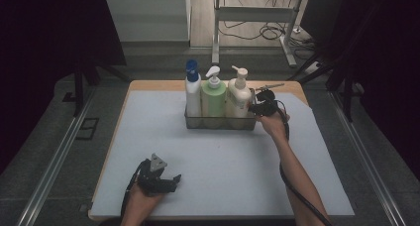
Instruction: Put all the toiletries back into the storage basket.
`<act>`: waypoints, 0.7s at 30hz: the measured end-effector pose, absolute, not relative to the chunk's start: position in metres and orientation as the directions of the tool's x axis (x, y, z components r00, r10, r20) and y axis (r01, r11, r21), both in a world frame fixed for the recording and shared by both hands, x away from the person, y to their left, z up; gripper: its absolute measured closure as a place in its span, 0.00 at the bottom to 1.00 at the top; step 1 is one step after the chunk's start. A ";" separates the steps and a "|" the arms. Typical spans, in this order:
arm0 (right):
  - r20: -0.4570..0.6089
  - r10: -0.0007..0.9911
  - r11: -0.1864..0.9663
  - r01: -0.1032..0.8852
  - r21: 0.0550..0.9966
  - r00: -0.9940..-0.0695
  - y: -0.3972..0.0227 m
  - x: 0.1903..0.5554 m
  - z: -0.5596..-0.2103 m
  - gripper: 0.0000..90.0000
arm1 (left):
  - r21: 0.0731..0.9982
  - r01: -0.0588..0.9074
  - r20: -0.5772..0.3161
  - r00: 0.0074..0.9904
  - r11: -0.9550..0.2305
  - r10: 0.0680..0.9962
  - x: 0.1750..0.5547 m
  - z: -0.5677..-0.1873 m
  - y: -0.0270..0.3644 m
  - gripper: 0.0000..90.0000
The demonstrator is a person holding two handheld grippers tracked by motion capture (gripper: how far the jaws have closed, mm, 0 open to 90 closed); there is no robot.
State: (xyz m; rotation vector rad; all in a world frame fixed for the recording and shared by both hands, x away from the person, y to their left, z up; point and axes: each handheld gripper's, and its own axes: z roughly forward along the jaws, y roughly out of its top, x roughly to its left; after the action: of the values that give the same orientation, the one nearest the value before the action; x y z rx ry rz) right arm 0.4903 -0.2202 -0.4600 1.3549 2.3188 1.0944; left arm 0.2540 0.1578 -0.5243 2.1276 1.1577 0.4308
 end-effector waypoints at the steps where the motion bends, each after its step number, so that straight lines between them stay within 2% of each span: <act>1: 0.158 0.825 0.289 0.646 0.707 -0.543 -0.219 0.490 -0.460 1.00 | 0.691 0.613 -0.028 0.552 -0.383 0.833 0.254 -0.524 0.158 0.14; 21: 0.160 0.805 0.312 0.638 0.704 -0.571 -0.202 0.491 -0.461 1.00 | 0.691 0.613 -0.028 0.552 -0.383 0.833 0.254 -0.524 0.158 0.14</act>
State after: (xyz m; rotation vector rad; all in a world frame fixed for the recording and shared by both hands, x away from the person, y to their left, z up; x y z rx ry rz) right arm 0.4910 -0.2018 -0.4608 1.3209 2.3564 1.1051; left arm 0.2540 0.1578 -0.5243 2.1275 1.1578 0.4304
